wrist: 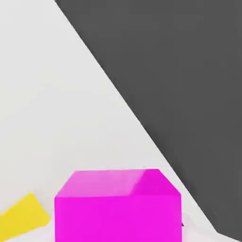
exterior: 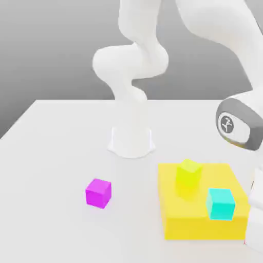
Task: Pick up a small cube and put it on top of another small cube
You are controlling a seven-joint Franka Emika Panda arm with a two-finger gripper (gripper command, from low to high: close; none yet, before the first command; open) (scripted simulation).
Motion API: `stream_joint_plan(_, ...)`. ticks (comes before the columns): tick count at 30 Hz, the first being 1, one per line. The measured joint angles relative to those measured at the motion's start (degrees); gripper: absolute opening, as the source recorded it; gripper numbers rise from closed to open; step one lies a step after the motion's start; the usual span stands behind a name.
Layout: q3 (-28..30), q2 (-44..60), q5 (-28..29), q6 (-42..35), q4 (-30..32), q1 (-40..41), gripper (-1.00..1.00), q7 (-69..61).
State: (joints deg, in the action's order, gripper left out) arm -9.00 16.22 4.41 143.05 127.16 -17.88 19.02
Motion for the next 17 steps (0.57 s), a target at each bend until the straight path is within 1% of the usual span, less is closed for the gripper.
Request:
stream_joint_plan(9, -0.3, -18.9, -5.2, -5.6, 13.0, 0.9, -1.00, -7.7)
stream_joint_plan(11, -0.2, -18.4, -5.2, -3.4, 14.8, 0.8, -1.00, -8.0)
stream_joint_plan(13, -0.2, -15.3, -4.3, 1.0, 16.0, 0.9, -1.00, -7.5)
stream_joint_plan(14, -0.2, -13.8, -3.9, 2.8, 16.4, 1.0, 1.00, -7.2)
stream_joint_plan(17, -0.2, -13.8, -3.9, 2.8, 16.4, 1.0, 1.00, -7.2)
